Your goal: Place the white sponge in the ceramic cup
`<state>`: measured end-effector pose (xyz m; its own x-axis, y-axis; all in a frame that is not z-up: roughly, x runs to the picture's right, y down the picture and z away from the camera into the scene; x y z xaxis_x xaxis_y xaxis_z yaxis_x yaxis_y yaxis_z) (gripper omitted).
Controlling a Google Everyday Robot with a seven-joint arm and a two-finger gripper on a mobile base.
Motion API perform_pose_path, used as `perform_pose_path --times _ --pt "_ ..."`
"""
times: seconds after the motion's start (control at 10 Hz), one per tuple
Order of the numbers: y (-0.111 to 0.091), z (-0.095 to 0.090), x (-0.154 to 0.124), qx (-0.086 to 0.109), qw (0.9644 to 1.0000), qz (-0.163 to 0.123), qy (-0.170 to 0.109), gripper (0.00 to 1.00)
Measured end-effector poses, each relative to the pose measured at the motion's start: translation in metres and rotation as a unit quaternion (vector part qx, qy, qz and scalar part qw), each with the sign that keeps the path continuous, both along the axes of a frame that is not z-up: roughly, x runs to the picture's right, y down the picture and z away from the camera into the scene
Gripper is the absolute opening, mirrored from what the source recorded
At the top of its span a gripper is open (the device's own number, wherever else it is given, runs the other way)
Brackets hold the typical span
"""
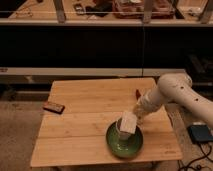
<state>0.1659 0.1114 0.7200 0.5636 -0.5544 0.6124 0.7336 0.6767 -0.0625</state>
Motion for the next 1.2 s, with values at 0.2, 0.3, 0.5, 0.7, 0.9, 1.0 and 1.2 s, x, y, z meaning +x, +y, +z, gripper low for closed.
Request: perform_pose_path --times 0.2,0.3,0.5,0.7,0.9,1.0,1.2 --pt "0.006 0.002 -0.001 -0.003 1.0 0.0 -0.007 0.63" --pt "0.009 0.002 -0.003 -0.004 0.9999 0.002 -0.013 0.71" --pt "0.012 0.001 -0.006 -0.006 0.9997 0.006 -0.023 0.76" --pt "0.018 0.001 -0.008 -0.011 0.9994 0.004 -0.034 0.76" --pt "0.018 0.002 -0.002 -0.009 0.9996 0.003 -0.028 0.76" --pt "0.016 0.001 0.003 -0.006 0.9997 0.001 -0.022 0.76" --pt "0.013 -0.002 0.014 0.006 0.9999 -0.01 -0.01 0.76"
